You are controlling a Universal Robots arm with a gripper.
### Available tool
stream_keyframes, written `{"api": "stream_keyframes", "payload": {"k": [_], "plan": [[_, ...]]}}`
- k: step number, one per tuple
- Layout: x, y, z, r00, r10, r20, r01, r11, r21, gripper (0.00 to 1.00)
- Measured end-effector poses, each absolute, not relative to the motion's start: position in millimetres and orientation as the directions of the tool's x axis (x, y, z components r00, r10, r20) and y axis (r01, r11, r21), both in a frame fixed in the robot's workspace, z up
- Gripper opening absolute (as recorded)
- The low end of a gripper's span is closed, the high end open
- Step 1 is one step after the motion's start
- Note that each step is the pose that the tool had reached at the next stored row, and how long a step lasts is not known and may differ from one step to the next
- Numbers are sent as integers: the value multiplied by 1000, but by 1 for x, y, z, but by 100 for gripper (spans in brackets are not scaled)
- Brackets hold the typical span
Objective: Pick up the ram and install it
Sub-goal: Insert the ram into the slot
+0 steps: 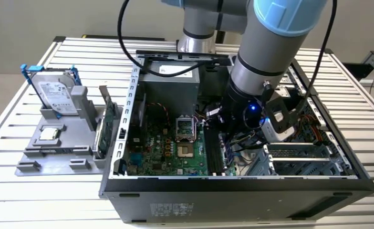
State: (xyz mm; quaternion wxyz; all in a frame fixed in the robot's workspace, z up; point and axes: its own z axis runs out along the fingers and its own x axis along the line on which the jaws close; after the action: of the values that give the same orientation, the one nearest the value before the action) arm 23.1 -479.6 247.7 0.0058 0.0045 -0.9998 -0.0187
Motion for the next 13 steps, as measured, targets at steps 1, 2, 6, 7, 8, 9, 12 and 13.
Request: {"api": "stream_keyframes", "payload": {"k": [1,2,6,7,8,9,12,13], "plan": [[23,-480,247,-1000,-9,11,-9,999,38,0],[23,-480,246,-1000,-9,11,-9,999,38,0],[23,-479,244,-1000,-10,11,-9,999,38,0],[23,-479,243,-1000,-10,11,-9,999,38,0],[23,-479,242,-1000,-10,11,-9,999,38,0],[23,-479,241,-1000,-10,11,-9,999,38,0],[23,-479,238,-1000,-10,11,-10,999,38,0],[23,-479,237,-1000,-10,12,-10,999,37,0]]}}
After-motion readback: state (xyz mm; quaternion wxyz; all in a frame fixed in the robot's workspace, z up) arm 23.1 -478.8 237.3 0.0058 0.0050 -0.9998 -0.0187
